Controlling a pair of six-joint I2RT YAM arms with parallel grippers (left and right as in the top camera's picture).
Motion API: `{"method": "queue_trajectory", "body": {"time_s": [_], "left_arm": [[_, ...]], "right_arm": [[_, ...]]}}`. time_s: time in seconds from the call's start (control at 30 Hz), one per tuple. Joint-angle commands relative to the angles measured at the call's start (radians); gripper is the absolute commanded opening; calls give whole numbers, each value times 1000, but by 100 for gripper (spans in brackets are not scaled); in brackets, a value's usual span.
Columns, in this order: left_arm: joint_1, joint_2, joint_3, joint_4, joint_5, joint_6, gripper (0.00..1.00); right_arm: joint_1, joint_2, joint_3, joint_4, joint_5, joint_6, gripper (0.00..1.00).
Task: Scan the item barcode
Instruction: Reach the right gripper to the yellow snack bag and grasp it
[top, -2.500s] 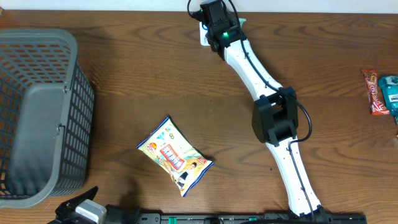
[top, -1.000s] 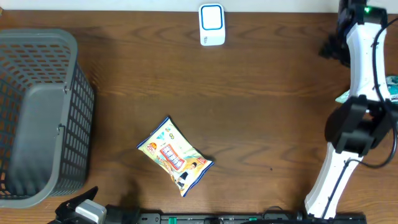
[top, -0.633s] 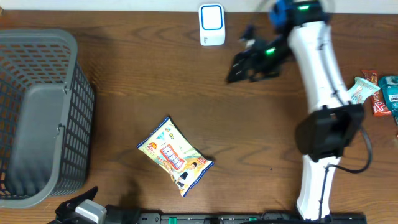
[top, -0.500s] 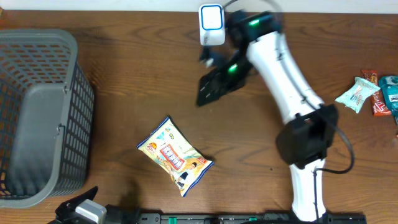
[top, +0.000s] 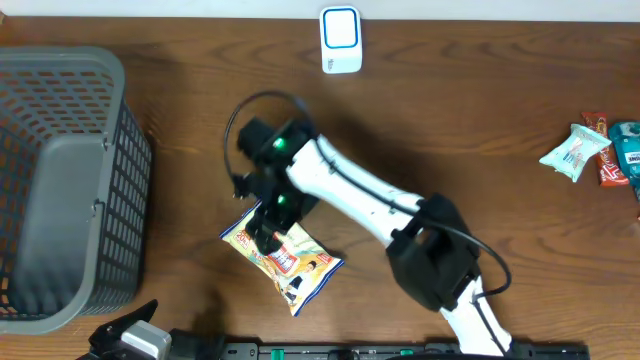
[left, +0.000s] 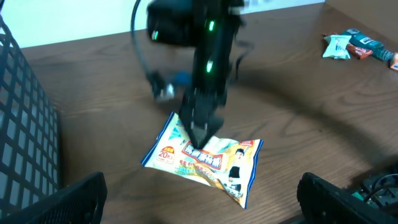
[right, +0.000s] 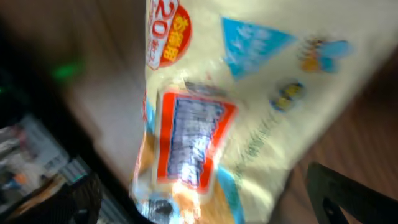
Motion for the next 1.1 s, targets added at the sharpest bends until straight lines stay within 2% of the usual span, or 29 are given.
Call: {"method": "queue_trajectory", "body": {"time_s": [0.0, 0.2, 0.27, 0.33, 0.4, 0.53, 0.63, 0.77, 0.8, 0.9, 0.97, 1.07], "left_arm": [[1, -3, 4, 3, 12, 3, 98], [0, -3, 4, 3, 12, 3, 98], [1, -3, 4, 3, 12, 3, 98], [1, -3, 4, 3, 12, 3, 98], [1, -3, 4, 3, 12, 3, 98], [0, -3, 4, 3, 13, 3, 98], [1, -3, 4, 3, 13, 3, 98], [1, -3, 4, 3, 13, 3, 98], [1, -3, 4, 3, 13, 3, 98], [1, -3, 4, 3, 12, 3, 98], [1, -3, 4, 3, 12, 3, 98], [1, -3, 4, 3, 12, 3, 98]], "right_arm": [[67, 9, -77, 82, 161, 133, 99], [159, 9, -248, 256, 375, 332, 99], [179, 9, -291, 276, 501, 428, 87], [196, 9, -318, 273, 627, 504, 59], [201, 8, -319, 261, 645, 535, 1], [165, -18, -267, 227, 454, 448, 1], [89, -63, -211, 175, 190, 303, 1], [-58, -123, -201, 97, -361, -141, 1], [-121, -131, -201, 31, -554, -318, 1], [-230, -127, -206, -84, -840, -572, 1], [-283, -127, -212, -135, -955, -674, 1], [-338, -127, -214, -167, -1059, -716, 1]]}}
